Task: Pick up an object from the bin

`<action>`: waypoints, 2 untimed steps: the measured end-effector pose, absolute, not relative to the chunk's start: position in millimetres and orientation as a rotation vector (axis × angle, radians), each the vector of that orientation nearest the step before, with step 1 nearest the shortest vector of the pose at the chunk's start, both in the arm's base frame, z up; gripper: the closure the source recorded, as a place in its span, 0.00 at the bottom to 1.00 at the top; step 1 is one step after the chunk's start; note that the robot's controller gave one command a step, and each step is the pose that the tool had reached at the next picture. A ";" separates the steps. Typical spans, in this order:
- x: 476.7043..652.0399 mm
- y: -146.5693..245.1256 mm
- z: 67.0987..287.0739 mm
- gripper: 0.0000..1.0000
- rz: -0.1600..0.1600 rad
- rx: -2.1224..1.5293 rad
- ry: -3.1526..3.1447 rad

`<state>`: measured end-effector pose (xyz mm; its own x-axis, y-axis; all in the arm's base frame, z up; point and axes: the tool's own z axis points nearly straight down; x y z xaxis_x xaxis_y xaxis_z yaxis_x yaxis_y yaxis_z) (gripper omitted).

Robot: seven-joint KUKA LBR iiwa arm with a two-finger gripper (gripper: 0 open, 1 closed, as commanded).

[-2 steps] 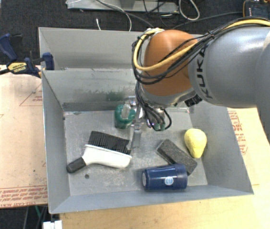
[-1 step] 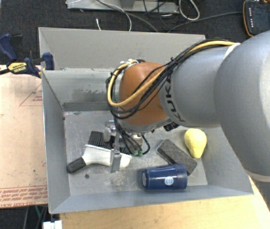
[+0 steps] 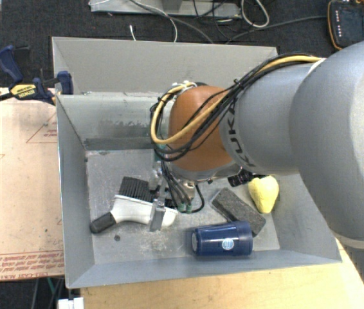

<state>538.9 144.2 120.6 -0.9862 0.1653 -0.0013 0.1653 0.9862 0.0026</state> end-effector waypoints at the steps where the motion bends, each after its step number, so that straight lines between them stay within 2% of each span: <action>1: 529.7 146.0 99.8 0.00 0.005 0.260 3.134; 2: 521.5 152.8 69.9 0.00 0.007 0.615 3.076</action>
Offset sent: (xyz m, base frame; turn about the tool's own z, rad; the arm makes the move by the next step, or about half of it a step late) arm -0.0181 0.0084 -0.0506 0.2315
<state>521.5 152.8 69.9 -0.9230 0.3848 -0.0039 0.3847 0.9230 0.0053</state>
